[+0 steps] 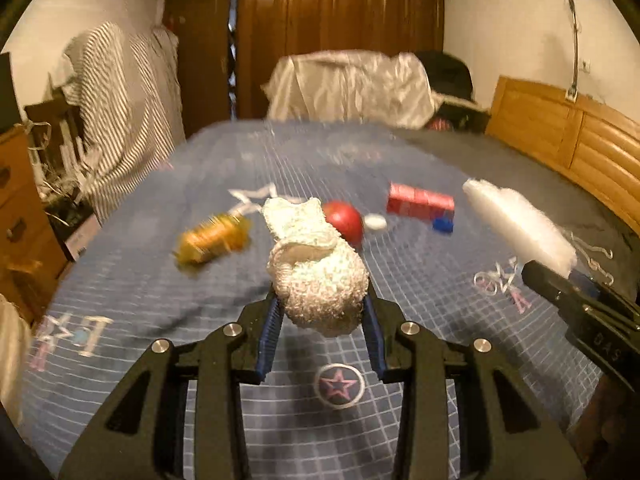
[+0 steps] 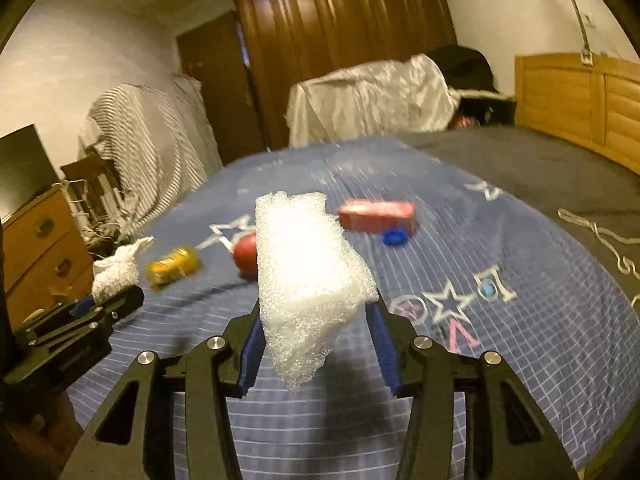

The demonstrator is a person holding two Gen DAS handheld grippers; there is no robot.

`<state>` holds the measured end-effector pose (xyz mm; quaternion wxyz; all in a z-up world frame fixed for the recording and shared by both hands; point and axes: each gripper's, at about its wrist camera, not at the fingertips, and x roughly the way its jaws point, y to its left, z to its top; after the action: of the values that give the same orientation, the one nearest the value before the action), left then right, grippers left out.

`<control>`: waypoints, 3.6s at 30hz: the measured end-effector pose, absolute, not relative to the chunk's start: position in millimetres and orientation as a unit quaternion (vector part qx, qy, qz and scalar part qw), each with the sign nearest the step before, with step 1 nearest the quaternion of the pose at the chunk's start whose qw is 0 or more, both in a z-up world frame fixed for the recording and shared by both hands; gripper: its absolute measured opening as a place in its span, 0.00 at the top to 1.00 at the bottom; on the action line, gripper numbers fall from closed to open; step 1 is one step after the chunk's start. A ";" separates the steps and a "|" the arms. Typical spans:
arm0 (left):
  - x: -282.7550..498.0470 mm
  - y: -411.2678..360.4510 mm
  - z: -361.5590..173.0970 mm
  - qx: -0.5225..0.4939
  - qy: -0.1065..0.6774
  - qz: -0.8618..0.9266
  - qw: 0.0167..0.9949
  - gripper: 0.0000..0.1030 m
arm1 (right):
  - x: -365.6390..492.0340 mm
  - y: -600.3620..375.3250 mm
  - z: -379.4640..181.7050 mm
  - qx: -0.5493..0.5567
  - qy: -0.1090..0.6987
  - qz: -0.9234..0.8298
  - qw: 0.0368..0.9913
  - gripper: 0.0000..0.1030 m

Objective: Collect trash
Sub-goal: 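Carry the bubble wrap and white towel in both grippers to the white bucket, then open both grippers over the white bucket to drop the bubble wrap and towel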

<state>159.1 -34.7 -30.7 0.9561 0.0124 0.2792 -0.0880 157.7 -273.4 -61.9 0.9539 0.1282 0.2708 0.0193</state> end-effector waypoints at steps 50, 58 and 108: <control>76.0 236.2 51.9 -0.033 0.190 0.146 0.970 0.66 | 163.0 106.7 92.0 0.044 0.221 0.302 0.926 0.52; 68.0 296.6 42.4 -0.044 0.222 0.178 0.958 0.66 | 177.7 179.8 90.3 0.015 0.244 0.344 0.907 0.52; 70.6 447.3 -28.5 -0.088 0.405 0.126 0.901 0.47 | 216.4 366.4 28.0 -0.049 0.409 0.458 0.788 0.36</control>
<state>70.6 447.3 -28.5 0.9013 -0.0884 0.4049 0.1260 216.4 366.4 28.0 0.7878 -0.0493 0.4090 0.4579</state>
